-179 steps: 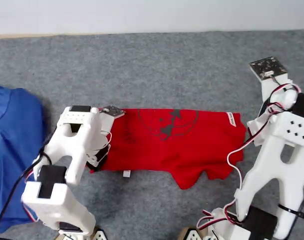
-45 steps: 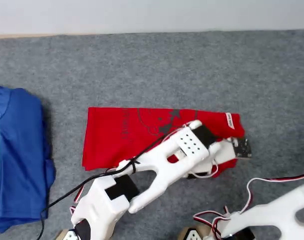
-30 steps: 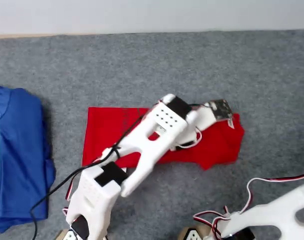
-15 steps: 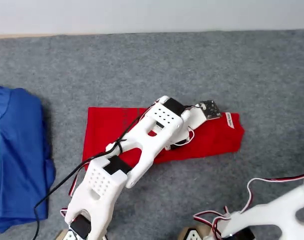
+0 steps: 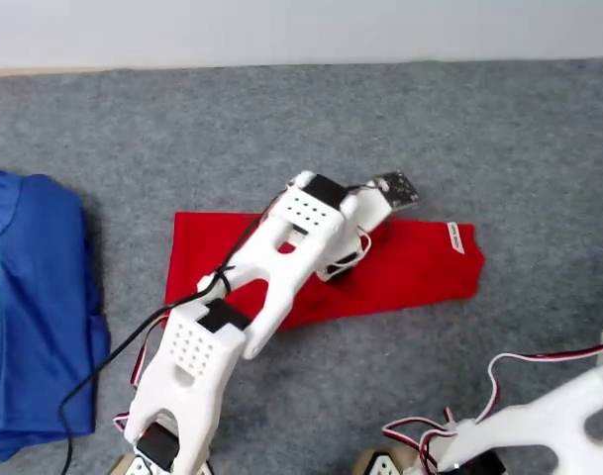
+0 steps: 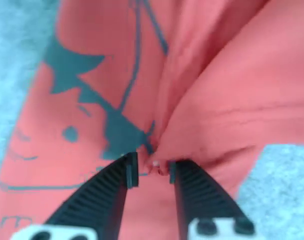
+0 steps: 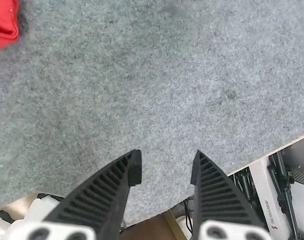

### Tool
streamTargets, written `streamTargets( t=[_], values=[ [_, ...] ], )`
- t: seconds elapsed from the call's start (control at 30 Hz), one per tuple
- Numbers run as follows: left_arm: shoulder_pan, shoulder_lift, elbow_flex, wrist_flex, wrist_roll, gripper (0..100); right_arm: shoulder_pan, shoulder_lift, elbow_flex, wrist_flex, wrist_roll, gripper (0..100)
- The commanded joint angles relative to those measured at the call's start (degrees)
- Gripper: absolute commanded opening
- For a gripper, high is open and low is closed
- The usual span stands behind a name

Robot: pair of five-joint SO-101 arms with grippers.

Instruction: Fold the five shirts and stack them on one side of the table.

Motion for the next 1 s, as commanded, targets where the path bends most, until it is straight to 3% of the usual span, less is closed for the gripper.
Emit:
streamTargets(
  t=[0.0, 0.3, 0.53, 0.7, 0.87, 0.97],
  values=[
    [-1.6, -1.0, -2.5, 0.5, 0.2, 12, -2.8, -1.6, 1.0, 2.5, 0.3, 17.3],
    [-1.7, -1.0, -2.3, 0.4, 0.4, 12, -17.5, -1.6, 7.5, 2.5, -4.7, 17.3],
    [-1.7, -1.0, -2.3, 0.6, 0.4, 11, -40.7, -0.9, 12.9, 1.4, -14.4, 17.2],
    [-1.7, -1.0, -2.3, 0.5, 0.4, 11, -54.9, -0.9, 17.9, -6.4, -22.4, 14.7],
    [-2.6, -1.1, -2.3, -1.0, 4.2, 8, -60.9, -0.9, 22.2, -15.7, -25.1, 0.6],
    [-3.3, -1.1, -2.2, -1.5, 5.8, 4, -61.1, -0.9, 22.2, -17.1, -25.3, 1.7]
  ],
)
